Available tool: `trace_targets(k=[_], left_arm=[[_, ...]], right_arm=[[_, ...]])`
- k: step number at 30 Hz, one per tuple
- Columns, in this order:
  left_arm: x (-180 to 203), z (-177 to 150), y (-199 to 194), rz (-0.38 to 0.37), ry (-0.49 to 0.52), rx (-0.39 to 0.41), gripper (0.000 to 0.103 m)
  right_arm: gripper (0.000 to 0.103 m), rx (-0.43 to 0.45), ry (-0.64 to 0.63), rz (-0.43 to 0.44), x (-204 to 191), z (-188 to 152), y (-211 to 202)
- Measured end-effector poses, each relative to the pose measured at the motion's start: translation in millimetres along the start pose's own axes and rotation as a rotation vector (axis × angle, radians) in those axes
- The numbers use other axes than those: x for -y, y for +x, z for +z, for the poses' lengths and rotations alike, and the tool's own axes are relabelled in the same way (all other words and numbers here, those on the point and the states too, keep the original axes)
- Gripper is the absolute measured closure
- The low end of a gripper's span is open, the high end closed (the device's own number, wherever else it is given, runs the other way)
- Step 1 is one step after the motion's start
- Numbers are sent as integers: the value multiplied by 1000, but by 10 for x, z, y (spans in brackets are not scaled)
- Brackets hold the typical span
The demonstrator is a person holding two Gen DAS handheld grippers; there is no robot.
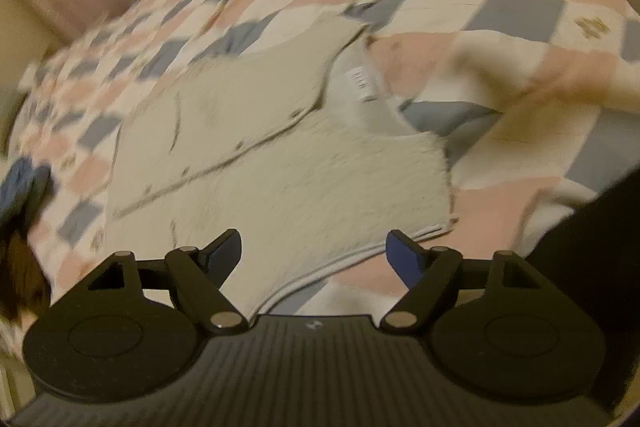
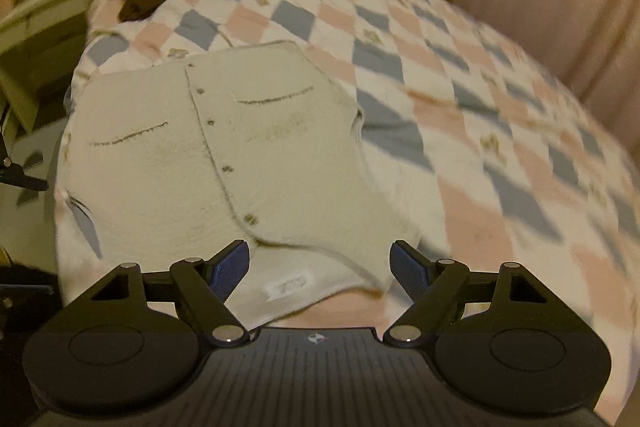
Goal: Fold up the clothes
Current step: 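Grasp the vest hem with the right gripper while the left gripper grasps the other hem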
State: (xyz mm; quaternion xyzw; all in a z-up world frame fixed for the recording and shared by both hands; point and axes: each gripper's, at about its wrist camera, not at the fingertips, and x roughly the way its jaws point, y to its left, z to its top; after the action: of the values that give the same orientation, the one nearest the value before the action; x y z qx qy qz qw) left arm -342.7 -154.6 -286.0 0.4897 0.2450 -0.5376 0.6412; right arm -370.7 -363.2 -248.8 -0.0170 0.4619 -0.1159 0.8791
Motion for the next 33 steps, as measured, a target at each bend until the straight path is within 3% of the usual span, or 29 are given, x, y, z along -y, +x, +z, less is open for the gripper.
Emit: trace_targets(k=[5,8,12,17,22,24,33], left_arm=[[268,-45,360,-39,78,21,35],[498,-112,598,-52,188,42,43],[769,-170,776,-99,223,79,44],[1088,-285,988,-34,273,81,45],[1154,-291,1087,54,268,115,43],[1114,-256,1118,79,241,110,50],[984,-193,1131,62,146,89,54]], right_arm=[[25,9,-156,-43,72,-11,289],[29,-32,-221,-87,139,-142,530],[29,-94,-277,-133,240,-346,805],[31,-135,-329,-157,323,-561,1045],[36,-147,-511,-189,276,-745,1277],[38,-144,-602,-201,246,-831,1373],[55,-83,-1024,-283,173,-1244,1760]])
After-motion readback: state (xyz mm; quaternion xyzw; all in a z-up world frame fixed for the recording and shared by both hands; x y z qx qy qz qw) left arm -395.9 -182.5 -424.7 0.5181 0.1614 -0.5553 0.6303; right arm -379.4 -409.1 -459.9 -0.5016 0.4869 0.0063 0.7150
